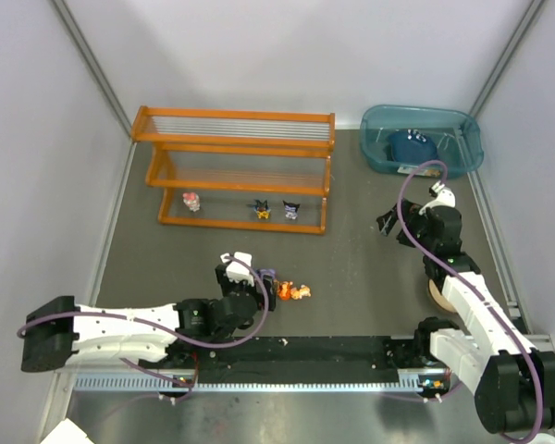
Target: Place and organize the plastic toys onto the shelf
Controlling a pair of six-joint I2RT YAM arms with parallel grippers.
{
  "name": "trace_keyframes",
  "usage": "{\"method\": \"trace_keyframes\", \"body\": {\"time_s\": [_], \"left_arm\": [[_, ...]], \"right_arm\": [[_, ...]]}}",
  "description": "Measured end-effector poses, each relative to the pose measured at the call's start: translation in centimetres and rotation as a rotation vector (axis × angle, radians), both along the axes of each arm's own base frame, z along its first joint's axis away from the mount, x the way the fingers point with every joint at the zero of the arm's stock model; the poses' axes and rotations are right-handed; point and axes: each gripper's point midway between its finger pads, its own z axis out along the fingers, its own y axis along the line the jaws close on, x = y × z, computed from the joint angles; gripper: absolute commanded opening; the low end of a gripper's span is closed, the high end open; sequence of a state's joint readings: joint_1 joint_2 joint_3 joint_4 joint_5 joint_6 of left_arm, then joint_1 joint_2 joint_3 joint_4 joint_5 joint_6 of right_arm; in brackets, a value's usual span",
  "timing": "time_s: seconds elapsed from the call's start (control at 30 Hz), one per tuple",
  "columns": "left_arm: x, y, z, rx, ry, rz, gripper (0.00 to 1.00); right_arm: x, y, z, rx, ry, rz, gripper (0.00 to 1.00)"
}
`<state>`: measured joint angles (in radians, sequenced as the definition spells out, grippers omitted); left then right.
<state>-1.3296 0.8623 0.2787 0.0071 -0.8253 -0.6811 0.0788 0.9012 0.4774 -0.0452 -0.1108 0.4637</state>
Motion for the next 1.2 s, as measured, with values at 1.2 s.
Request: {"method": "trace_keyframes", "body": {"time_s": [1.2], "left_arm": [[1.3,-0.4,-1.6,-0.014,0.000,0.134,0.82]], "right_arm": [[-0.1,0.4,-0.4,0.002,0.014,0.028,0.99]]}}
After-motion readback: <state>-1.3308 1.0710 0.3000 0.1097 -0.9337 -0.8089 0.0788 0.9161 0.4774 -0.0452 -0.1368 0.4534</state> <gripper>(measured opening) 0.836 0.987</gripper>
